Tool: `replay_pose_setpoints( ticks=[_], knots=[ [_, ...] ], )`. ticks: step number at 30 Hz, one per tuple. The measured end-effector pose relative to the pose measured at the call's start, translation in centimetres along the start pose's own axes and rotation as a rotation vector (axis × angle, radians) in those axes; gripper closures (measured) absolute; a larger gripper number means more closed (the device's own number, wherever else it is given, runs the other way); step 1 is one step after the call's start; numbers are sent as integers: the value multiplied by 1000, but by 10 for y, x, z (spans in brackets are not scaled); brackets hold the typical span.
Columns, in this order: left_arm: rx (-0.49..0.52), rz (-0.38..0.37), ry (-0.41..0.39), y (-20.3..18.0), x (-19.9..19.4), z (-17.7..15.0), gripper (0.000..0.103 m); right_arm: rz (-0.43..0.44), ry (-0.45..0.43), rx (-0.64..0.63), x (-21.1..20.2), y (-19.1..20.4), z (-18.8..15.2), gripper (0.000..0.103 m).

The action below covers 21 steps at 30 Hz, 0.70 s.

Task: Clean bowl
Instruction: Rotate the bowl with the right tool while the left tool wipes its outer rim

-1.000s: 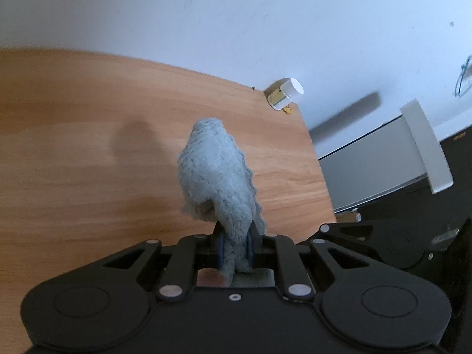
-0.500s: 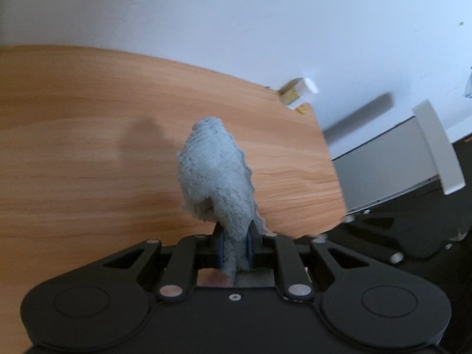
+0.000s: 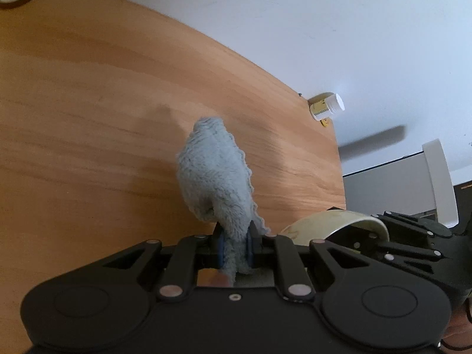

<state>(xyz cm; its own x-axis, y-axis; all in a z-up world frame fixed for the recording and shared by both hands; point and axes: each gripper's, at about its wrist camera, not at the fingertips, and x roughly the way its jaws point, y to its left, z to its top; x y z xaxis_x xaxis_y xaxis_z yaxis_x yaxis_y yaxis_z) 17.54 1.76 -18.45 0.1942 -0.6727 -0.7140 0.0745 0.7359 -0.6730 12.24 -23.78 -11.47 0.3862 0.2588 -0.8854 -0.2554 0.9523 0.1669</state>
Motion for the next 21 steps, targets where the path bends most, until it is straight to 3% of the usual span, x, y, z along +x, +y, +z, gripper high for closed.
replay_pose_setpoints(
  ticks=[7, 13, 21],
  knots=[
    [1, -60, -33, -11, -12, 15, 90, 37, -43, -45, -10, 11, -15, 84],
    [-6, -131, -1, -21, -13, 22, 90, 71, -90, -96, -27, 21, -20, 84],
    [-117, -162, 34, 3, -12, 13, 90, 84, -114, -44, -32, 14, -19, 84]
  ],
)
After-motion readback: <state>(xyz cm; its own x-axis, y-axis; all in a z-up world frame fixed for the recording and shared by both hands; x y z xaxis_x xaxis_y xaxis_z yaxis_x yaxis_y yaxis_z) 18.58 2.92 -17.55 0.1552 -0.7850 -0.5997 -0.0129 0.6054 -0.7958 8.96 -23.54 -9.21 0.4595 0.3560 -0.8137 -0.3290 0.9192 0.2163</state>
